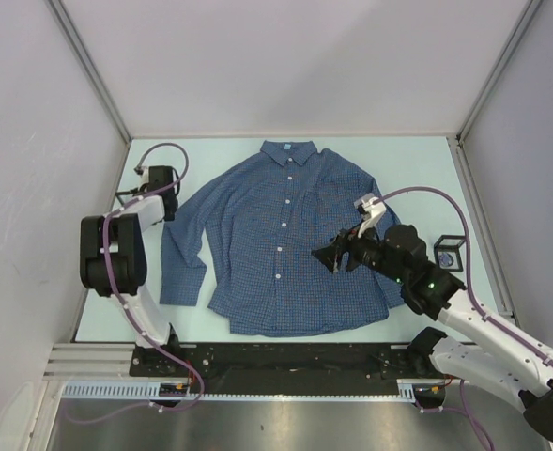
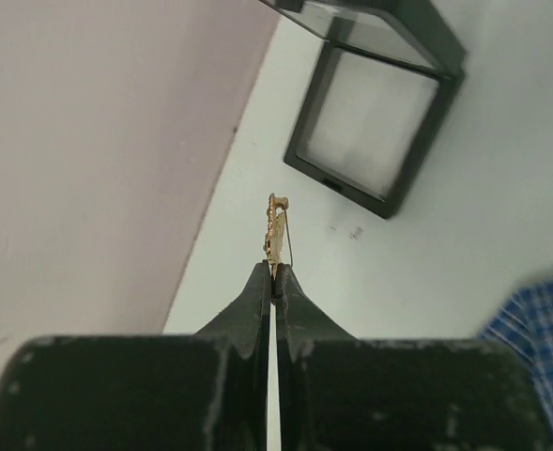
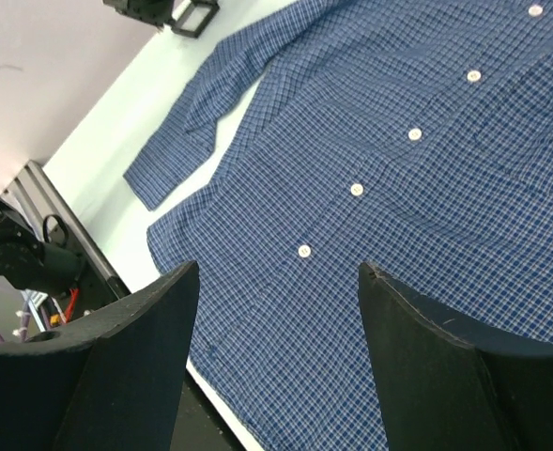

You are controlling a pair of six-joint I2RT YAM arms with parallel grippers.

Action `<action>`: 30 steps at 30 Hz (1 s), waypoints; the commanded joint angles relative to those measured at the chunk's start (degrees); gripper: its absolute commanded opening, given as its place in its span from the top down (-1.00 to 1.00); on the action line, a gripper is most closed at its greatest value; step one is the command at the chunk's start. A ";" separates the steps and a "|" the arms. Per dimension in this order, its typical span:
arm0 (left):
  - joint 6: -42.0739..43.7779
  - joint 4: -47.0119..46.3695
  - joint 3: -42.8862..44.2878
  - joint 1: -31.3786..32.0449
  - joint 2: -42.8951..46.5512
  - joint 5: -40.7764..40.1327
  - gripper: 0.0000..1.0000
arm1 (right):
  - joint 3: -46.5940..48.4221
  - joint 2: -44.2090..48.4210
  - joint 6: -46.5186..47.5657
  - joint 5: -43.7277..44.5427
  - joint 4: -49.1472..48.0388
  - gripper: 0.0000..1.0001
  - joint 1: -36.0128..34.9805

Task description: Remove the brooch from the garment

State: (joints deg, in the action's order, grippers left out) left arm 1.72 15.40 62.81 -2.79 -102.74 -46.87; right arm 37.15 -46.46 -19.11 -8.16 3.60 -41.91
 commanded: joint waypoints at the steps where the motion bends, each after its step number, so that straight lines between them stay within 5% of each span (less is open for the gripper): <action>1: 6.54 -7.31 4.50 -2.13 -3.60 -5.50 1.00 | -1.11 -0.21 1.36 0.87 0.10 -0.44 -0.71; 15: 9.80 -2.92 16.20 -3.36 -13.01 -1.56 1.00 | -1.73 -0.92 1.80 3.33 -0.70 -0.44 -0.19; 30: 5.67 -1.51 14.18 -3.45 -14.86 -2.00 1.00 | -1.81 -0.74 1.89 3.59 -0.78 -0.43 -0.10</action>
State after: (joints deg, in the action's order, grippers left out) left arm 8.49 14.35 76.16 -5.87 -116.79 -48.23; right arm 35.46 -47.59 -18.09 -5.41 4.49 -42.24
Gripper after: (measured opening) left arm 0.006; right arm 0.720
